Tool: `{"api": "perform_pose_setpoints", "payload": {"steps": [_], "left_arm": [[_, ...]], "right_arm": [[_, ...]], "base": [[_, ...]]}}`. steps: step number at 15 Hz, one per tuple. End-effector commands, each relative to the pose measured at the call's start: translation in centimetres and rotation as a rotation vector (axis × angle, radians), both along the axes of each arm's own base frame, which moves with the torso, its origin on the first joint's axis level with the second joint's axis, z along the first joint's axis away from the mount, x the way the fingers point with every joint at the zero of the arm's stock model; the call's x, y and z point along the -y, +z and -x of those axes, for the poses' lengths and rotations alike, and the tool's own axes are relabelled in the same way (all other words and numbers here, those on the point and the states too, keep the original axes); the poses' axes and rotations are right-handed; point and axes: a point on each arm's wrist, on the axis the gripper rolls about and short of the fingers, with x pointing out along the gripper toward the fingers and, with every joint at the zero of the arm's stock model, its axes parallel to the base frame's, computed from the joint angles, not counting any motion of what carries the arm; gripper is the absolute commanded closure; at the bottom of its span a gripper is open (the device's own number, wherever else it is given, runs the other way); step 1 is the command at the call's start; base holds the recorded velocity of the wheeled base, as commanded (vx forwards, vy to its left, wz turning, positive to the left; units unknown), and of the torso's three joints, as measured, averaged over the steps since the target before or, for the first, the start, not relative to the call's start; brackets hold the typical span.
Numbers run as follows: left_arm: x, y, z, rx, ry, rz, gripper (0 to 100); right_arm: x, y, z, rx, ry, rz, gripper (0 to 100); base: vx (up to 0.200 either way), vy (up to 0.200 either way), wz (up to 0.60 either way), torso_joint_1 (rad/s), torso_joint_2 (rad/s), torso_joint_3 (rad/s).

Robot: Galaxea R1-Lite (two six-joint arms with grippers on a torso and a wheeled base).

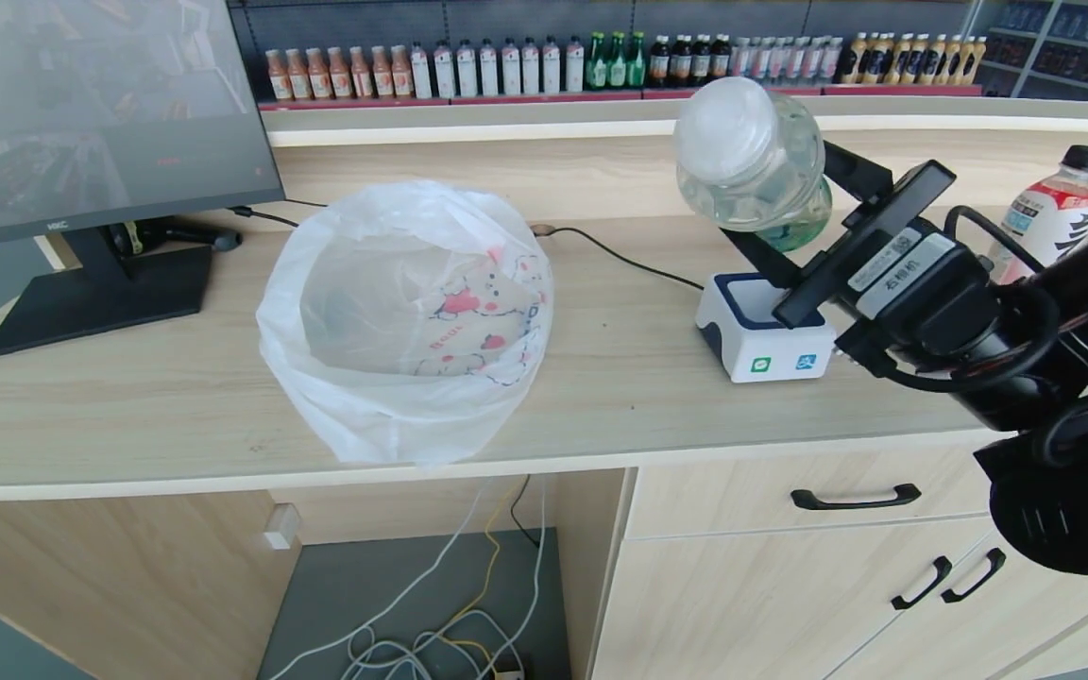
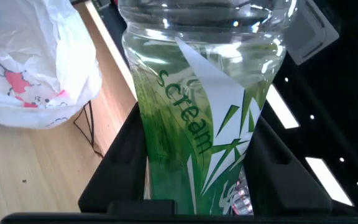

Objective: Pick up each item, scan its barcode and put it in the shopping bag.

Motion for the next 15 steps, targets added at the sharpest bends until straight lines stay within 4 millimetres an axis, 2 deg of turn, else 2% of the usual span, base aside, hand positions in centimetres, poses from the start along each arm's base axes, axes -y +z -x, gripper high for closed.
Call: {"api": "perform_pose_setpoints", "payload": {"steps": [1, 5, 6, 7, 9, 11, 13, 15], "left_arm": [[0.0, 0.0, 0.0, 0.0, 0.0, 0.0, 0], [0.0, 0.0, 0.0, 0.0, 0.0, 0.0, 0], [0.0, 0.0, 0.0, 0.0, 0.0, -0.001, 0], [0.0, 0.0, 0.0, 0.0, 0.0, 0.0, 0], [0.0, 0.0, 0.0, 0.0, 0.0, 0.0, 0], [0.0, 0.0, 0.0, 0.0, 0.0, 0.002, 0], [0.0, 0.0, 0.0, 0.0, 0.0, 0.0, 0], [0.0, 0.0, 0.0, 0.0, 0.0, 0.0, 0]], "right_arm": [[-1.6, 1.9, 2.7, 0.012, 0.07, -0.081, 100], [-4.6, 1.6, 5.0, -0.196, 0.138, -0.289, 100], [-5.6, 1.5, 5.9, -0.323, 0.194, -0.418, 100], [-5.7, 1.7, 6.2, -0.393, 0.193, -0.523, 100], [-5.5, 2.0, 6.4, -0.442, 0.237, -0.594, 100], [-5.4, 1.3, 6.2, -0.561, 0.273, -0.669, 100], [-4.7, 0.8, 6.2, -0.704, 0.291, -0.708, 100], [-4.0, 0.5, 5.8, -0.759, 0.262, -0.727, 100]], "base": [[0.0, 0.0, 0.0, 0.0, 0.0, 0.0], [0.0, 0.0, 0.0, 0.0, 0.0, 0.0], [0.0, 0.0, 0.0, 0.0, 0.0, 0.0], [0.0, 0.0, 0.0, 0.0, 0.0, 0.0], [0.0, 0.0, 0.0, 0.0, 0.0, 0.0], [0.0, 0.0, 0.0, 0.0, 0.0, 0.0], [0.0, 0.0, 0.0, 0.0, 0.0, 0.0], [0.0, 0.0, 0.0, 0.0, 0.0, 0.0]]}}
